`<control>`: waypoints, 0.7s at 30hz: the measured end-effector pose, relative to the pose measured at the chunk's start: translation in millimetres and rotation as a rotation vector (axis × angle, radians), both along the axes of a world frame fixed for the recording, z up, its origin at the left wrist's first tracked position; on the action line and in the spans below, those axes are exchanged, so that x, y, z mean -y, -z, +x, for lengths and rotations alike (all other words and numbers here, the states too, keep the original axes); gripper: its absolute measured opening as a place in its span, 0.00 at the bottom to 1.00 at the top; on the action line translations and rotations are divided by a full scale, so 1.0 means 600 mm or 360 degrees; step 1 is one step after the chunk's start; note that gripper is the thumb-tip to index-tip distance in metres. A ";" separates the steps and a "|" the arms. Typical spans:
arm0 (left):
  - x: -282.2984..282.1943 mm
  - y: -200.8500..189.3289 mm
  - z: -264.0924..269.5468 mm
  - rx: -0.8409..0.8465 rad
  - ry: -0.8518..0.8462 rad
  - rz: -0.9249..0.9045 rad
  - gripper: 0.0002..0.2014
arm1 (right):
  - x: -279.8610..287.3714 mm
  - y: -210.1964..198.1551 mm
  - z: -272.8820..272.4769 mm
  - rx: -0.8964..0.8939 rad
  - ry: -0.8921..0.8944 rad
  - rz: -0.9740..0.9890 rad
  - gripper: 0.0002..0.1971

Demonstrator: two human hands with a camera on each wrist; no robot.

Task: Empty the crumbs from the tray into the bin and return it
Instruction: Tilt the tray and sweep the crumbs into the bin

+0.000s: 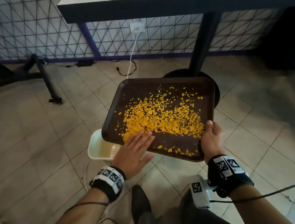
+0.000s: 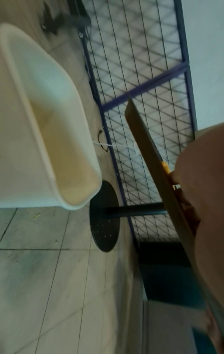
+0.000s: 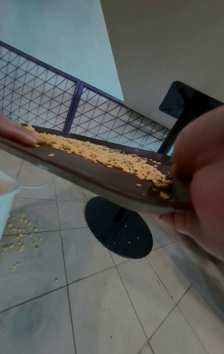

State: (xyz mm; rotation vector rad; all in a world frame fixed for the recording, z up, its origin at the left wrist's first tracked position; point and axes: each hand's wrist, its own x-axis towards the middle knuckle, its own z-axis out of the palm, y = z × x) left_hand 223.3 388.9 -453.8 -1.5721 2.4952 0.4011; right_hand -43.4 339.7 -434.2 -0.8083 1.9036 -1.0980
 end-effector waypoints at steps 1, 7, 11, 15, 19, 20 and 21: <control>0.002 -0.002 0.008 -0.0007 -0.0047 0.0003 0.34 | -0.001 -0.001 -0.001 -0.0014 0.0011 0.0005 0.21; -0.011 -0.030 -0.130 -0.0221 0.0278 -0.0142 0.31 | 0.001 -0.002 0.009 -0.0015 0.0061 -0.0005 0.19; -0.026 -0.009 -0.184 -0.0267 0.0461 -0.0146 0.28 | 0.002 0.001 0.016 -0.0025 0.0045 -0.0046 0.21; -0.021 0.009 -0.102 -0.0137 0.0295 -0.0093 0.31 | 0.002 -0.003 0.010 0.0073 0.0022 0.0017 0.20; -0.016 0.032 0.022 -0.0041 0.0000 -0.0083 0.30 | 0.004 -0.002 0.003 0.0099 0.0025 0.0013 0.22; -0.015 0.032 0.044 -0.0016 -0.0068 -0.0080 0.29 | 0.004 -0.001 0.000 0.0094 0.0030 0.0017 0.23; -0.015 0.030 0.057 -0.0015 -0.0119 -0.0077 0.29 | 0.005 0.003 -0.002 0.0091 0.0039 0.0026 0.23</control>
